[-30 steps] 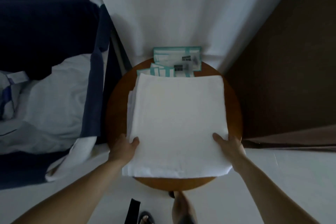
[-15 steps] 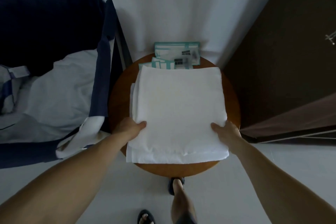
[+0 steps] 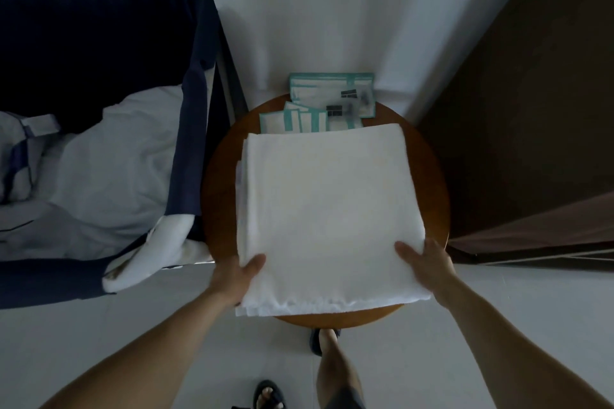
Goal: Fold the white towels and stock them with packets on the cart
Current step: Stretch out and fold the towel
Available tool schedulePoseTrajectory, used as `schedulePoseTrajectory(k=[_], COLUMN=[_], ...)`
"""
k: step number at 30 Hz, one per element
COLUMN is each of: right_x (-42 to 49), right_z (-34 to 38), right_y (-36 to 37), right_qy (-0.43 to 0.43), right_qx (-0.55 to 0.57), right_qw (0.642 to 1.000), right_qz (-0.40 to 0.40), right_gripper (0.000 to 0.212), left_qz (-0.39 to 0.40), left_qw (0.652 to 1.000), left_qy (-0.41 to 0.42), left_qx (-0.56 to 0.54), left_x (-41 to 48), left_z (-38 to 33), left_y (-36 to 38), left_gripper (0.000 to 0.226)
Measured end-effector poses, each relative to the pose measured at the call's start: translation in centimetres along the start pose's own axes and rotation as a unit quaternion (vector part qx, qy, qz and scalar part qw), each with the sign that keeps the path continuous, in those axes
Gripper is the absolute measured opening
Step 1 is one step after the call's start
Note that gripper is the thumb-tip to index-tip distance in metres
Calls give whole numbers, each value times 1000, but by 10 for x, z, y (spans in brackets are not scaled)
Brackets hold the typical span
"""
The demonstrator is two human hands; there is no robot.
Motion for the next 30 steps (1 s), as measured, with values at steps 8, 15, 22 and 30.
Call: schedulePoseTrajectory(k=[8,15,22,30], right_x=[16,39,59,83], right_z=[14,17,61,86], right_y=[-4,-10,-10,-12], right_qy=[47,55,26,-30], right_qx=[4,165,283,318], right_qw=[999,982,952,943], right_qz=[20,72,114,94], right_gripper=[74,97,59,35], left_qz=[-7,-2,35,8], left_qw=[998,996,980,976], left_qy=[-39,-31,-21,8], left_qx=[-46,-90,-194,-217], left_x=[8,18,52,93], left_z=[3,-12,-47,-88], left_y=[3,4,-8,-6], left_gripper=[70,67,67,56])
Point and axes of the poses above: each hand's wrist, its own x-axis towards the middle knuckle, its own y-axis out of the palm, z = x × y, the point moved 4 cm from there along x, towards the middle knuckle, and after that the axes turned 4 degrees about z, right-handed, at the moved point
